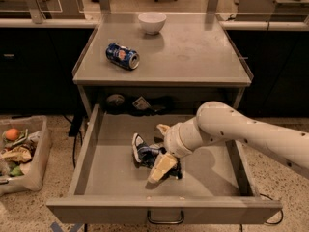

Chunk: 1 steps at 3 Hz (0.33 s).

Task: Place blue chip bag into top drawer

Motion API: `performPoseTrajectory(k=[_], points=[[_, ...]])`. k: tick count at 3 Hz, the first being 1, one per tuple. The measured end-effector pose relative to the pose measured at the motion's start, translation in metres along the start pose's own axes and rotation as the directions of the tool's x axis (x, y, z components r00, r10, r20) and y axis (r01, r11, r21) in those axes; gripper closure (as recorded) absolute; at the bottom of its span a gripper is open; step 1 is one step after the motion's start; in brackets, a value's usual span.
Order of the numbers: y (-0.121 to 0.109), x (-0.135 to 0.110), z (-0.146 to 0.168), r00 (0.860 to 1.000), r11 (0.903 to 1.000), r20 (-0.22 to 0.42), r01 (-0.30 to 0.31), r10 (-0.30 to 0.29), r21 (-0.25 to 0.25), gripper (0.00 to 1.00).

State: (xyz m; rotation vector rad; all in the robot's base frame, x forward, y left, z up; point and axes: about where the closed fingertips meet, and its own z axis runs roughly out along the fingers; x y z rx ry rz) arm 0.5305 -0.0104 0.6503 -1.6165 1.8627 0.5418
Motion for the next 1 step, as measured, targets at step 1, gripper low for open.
performPoseTrajectory(k=[1], points=[[0.0000, 0.0000, 0.0000, 1.000, 1.0000, 0.000, 0.000, 0.000, 0.000, 0.00]])
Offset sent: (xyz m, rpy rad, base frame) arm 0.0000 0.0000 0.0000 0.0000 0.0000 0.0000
